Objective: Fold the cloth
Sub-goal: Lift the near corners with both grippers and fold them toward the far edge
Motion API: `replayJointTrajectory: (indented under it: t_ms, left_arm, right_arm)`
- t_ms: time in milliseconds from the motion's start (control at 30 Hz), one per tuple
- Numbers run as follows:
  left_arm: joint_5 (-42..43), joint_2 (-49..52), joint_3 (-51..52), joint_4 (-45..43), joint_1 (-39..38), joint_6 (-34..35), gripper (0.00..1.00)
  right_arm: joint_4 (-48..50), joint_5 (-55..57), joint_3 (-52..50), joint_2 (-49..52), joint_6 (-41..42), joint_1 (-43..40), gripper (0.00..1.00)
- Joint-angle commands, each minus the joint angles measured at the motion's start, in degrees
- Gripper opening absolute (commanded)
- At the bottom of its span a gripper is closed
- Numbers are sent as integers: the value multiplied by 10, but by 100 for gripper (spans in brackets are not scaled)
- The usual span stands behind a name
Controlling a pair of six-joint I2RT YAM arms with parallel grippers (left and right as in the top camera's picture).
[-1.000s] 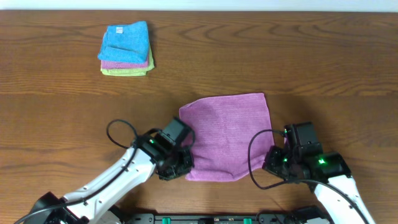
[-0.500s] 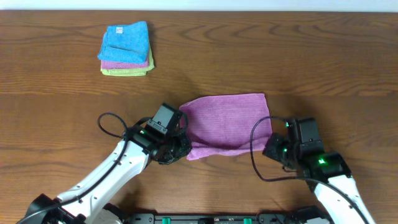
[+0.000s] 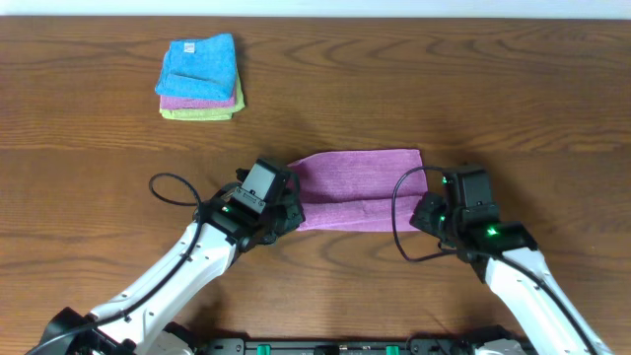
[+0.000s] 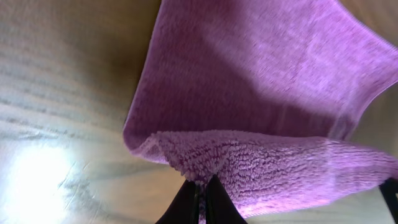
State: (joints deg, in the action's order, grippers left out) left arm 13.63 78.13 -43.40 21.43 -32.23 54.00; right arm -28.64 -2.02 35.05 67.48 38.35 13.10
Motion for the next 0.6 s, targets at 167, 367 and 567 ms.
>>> replayJointTrajectory:
  t_ms: [167, 367, 567]
  left_arm:
    - [-45, 29, -11, -25, 4, 0, 6]
    - [-44, 71, -11, -76, 4, 0, 6]
    - [-44, 94, -11, -117, 4, 0, 6]
  right_arm:
    - [61, 10, 8, 12, -26, 5, 2]
    - [83, 21, 8, 16, -35, 5, 2]
    - [92, 23, 8, 34, -37, 5, 4]
